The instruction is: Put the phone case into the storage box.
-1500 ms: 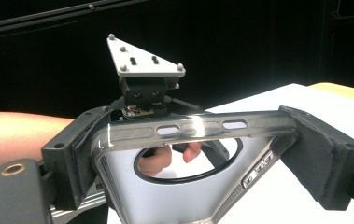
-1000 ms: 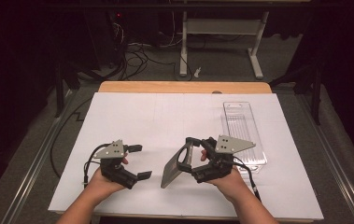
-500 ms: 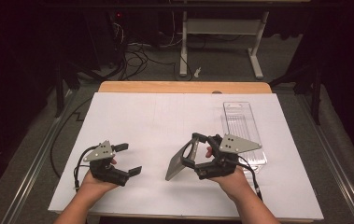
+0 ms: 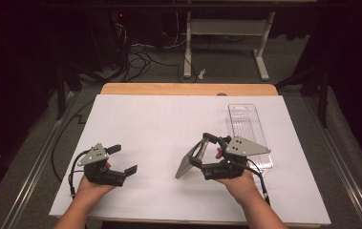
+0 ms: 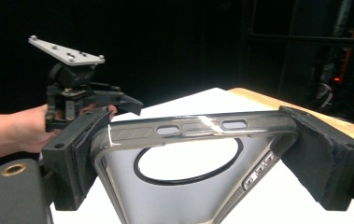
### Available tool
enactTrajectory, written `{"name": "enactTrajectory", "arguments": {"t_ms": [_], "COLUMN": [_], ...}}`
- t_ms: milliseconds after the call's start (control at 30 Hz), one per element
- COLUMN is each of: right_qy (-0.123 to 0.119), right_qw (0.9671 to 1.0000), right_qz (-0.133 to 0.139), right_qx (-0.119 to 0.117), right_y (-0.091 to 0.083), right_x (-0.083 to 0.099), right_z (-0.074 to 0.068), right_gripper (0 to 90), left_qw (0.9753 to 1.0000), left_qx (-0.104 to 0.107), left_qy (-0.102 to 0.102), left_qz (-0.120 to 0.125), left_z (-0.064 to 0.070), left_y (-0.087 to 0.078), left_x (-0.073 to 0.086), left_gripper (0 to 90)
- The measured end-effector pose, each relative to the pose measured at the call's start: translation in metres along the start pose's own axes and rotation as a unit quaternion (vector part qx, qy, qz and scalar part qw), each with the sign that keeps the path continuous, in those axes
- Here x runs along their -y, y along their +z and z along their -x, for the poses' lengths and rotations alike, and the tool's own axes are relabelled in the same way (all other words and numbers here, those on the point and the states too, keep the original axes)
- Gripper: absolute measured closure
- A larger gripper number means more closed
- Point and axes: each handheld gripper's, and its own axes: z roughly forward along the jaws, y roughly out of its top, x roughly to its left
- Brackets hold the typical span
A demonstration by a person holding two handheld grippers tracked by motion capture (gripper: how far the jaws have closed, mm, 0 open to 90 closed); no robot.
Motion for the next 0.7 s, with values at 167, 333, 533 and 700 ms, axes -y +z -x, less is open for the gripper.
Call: {"name": "enactTrajectory", "arguments": {"t_ms": [167,333,533,700], "right_qy": [0.003,0.001,-0.003,-0.009], "right_qw": [0.9996,0.9988,0.9974,0.9956], "right_qz": [-0.008,-0.015,-0.022,-0.03], "right_qx": [0.026,0.046,0.069,0.089], "right_y": [-0.002,-0.004,-0.008,-0.011], "right_x": [-0.001,-0.002,-0.005,-0.006], "right_z": [0.002,0.003,0.005,0.007], "right_gripper": [13.9,13.9,13.9,13.9], "left_qw": [1.0,1.0,1.0,1.0], "left_qx": [-0.004,-0.006,-0.002,-0.004], "left_qy": [0.0,-0.003,-0.003,-0.002], "left_qz": [0.004,0.005,0.005,0.004], "left_z": [0.0,-0.001,-0.001,-0.001], "left_y": [-0.001,-0.002,-0.002,-0.002], "left_x": [0.0,0.0,0.0,0.0], "left_gripper": [0.2,0.2,0.2,0.2]}}
